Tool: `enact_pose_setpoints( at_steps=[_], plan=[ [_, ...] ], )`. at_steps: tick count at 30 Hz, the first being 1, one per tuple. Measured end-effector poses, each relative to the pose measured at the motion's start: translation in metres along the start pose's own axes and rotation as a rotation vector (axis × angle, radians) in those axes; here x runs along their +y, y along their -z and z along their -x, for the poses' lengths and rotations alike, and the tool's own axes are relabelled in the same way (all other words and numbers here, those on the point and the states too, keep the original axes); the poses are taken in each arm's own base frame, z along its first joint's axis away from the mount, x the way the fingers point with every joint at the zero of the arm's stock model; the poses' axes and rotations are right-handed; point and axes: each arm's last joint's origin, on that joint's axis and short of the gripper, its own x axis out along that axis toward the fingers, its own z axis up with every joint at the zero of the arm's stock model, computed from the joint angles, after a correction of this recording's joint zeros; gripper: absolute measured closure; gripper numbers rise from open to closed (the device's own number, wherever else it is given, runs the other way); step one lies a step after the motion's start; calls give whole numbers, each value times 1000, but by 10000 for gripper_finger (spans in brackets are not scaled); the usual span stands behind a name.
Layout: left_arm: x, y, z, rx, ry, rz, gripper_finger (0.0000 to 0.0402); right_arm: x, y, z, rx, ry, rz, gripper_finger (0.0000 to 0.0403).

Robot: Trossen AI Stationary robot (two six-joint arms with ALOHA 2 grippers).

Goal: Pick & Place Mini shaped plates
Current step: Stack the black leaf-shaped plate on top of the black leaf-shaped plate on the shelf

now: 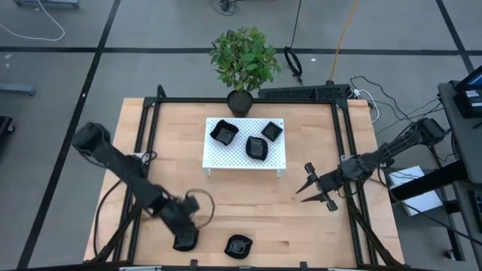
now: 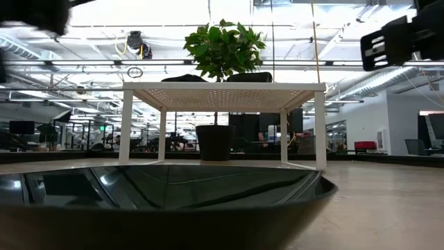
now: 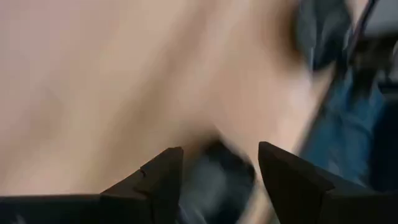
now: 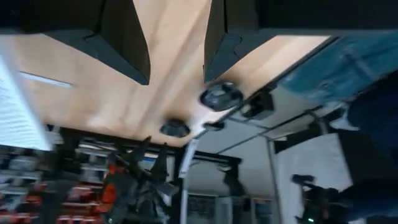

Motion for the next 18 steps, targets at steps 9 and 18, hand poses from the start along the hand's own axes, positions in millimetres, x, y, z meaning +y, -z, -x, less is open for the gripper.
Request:
enact_pose_setpoints(
  at_steps=[9, 18],
  plan=[
    [-1, 56, -29, 176, -132, 150, 190, 8, 8, 4, -83, -52, 32, 266],
    [8, 60, -29, 117, -239, 163, 190, 8, 11, 7, -127, -50, 41, 266]
  ],
)
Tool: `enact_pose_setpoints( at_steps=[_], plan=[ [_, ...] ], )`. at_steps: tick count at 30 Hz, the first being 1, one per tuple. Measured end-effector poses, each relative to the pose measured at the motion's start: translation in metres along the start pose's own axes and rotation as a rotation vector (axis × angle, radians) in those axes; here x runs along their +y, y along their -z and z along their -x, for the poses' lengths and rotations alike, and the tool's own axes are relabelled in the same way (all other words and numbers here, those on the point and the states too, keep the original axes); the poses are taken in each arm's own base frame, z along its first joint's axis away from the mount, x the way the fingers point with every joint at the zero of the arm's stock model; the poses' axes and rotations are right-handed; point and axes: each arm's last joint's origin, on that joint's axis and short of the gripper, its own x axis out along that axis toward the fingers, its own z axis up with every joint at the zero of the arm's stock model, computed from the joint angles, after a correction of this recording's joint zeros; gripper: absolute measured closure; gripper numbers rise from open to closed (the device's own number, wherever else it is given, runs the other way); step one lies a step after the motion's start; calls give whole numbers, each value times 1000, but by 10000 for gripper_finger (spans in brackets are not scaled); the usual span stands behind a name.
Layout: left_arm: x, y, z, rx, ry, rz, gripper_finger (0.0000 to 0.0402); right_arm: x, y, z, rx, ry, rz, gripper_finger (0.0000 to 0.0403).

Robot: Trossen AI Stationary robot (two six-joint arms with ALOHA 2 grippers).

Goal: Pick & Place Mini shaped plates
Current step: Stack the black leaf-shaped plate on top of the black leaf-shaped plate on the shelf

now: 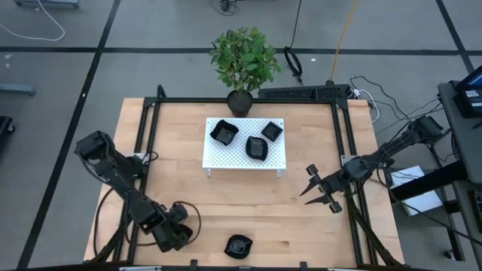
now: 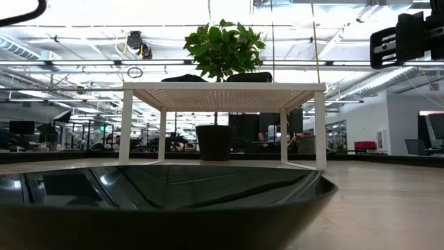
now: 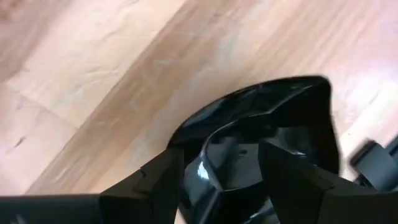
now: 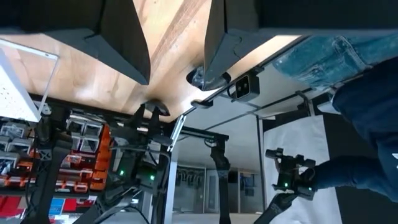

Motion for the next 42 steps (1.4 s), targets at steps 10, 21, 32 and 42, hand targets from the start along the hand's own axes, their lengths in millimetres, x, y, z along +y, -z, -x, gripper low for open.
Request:
enact_pose_setpoints(
  at_steps=[10, 21, 32, 42],
  plan=[
    [-2, -14, 19, -63, 77, -82, 190, 0, 1, 0, 9, 0, -20, 266],
    [15, -16, 19, -57, -105, -145, 190, 0, 2, 0, 15, -3, -40, 266],
    [10, -16, 16, -96, -68, -275, 190, 2, 3, 0, 31, -14, -37, 266],
    [13, -16, 10, -90, -48, -359, 190, 2, 3, 0, 29, -14, -40, 266]
  ],
)
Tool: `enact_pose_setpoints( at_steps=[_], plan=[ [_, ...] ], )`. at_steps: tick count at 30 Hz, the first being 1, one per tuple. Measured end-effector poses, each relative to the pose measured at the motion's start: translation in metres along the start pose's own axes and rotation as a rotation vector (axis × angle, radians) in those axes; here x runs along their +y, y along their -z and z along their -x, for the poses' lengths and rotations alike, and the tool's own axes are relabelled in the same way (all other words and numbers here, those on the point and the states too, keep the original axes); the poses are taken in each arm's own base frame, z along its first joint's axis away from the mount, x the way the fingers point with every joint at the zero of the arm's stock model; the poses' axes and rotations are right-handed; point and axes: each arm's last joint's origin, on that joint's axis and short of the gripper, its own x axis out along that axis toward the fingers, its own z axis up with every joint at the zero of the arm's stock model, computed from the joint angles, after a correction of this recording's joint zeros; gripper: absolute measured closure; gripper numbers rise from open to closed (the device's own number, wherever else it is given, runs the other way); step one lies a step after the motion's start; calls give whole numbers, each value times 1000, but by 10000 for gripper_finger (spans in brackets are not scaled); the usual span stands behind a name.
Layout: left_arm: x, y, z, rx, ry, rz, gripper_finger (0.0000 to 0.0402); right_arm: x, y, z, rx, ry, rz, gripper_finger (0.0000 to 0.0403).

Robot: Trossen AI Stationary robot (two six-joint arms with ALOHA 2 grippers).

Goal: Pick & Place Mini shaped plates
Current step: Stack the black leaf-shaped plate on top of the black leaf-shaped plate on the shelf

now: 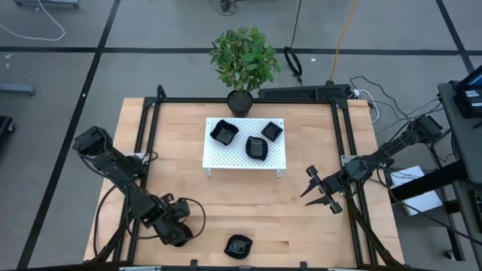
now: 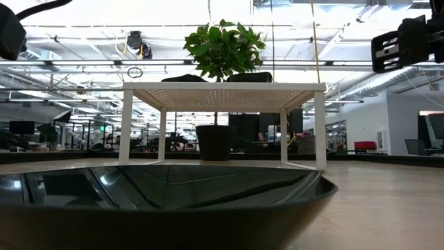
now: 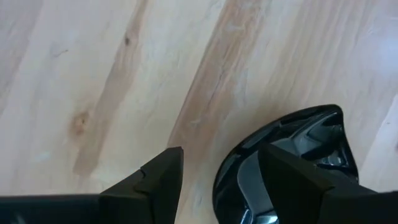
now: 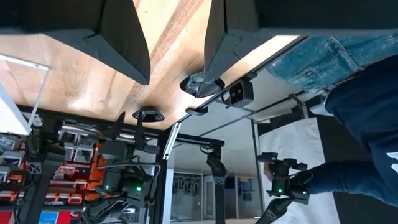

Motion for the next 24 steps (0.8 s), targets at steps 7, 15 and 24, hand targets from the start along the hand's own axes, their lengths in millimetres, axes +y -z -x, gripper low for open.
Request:
enact_pose_setpoints(
  at_steps=[7, 15, 24],
  plan=[
    [4, 2, -6, 0, 5, 16, 190, 0, 0, 0, 2, 0, -8, 266],
    [7, 5, -8, 28, 3, -26, 268, 0, 0, 0, 2, 0, 10, 266],
    [0, -2, -9, -28, 78, 28, 394, 0, 0, 0, 1, 0, -7, 266]
  ],
)
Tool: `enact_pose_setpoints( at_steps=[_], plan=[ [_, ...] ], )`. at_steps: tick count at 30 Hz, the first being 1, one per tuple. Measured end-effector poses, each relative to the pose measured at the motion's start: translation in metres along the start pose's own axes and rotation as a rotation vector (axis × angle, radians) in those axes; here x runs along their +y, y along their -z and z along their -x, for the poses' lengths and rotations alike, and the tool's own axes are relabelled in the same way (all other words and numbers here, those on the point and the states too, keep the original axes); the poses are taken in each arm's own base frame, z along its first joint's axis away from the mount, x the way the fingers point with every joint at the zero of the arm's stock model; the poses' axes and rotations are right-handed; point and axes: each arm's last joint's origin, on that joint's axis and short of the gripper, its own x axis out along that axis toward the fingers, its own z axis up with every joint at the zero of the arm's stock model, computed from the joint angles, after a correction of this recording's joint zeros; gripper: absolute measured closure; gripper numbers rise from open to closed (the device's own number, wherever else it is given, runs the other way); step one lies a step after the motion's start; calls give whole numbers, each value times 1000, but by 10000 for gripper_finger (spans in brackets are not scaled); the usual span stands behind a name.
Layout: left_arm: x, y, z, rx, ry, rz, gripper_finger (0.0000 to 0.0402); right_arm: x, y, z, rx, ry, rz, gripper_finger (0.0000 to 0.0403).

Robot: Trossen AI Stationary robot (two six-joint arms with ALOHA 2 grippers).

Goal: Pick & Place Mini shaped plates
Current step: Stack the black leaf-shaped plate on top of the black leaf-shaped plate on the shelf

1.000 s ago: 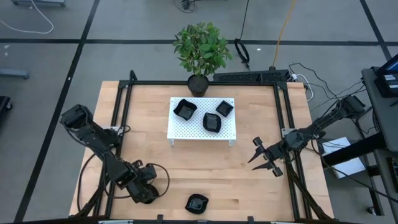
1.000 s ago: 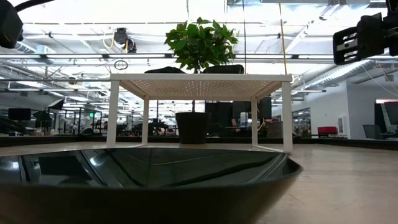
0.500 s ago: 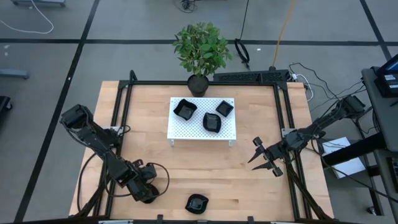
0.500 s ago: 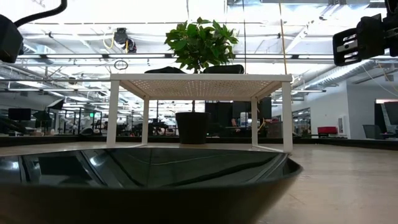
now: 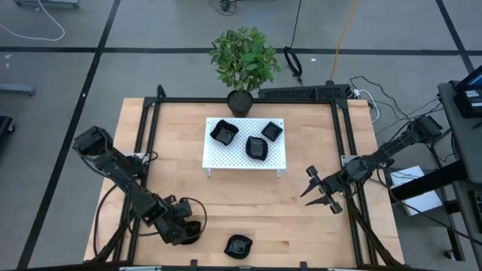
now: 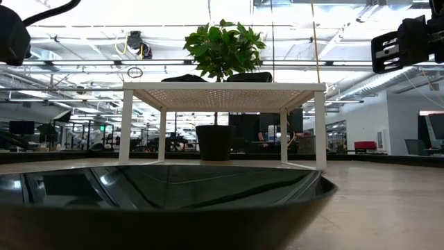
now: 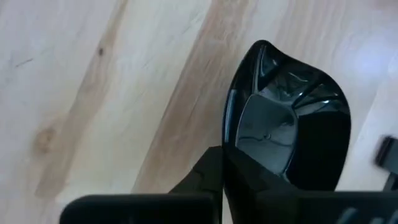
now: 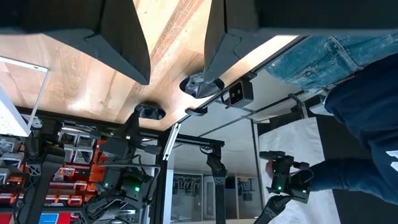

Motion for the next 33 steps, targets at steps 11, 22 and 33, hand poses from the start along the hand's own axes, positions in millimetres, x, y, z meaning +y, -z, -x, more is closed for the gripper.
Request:
enact_pose_setpoints(
  at_steps=[11, 22, 33],
  plan=[
    [-1, -6, 0, -91, 2, 40, 397, 0, 0, 0, 0, 0, 16, 266],
    [-32, -40, 20, -537, 78, -224, 400, 0, -1, 0, -5, 6, 11, 266],
    [-38, -123, 57, -1045, -245, -408, 400, -3, -2, -7, -48, 363, 52, 266]
  ],
)
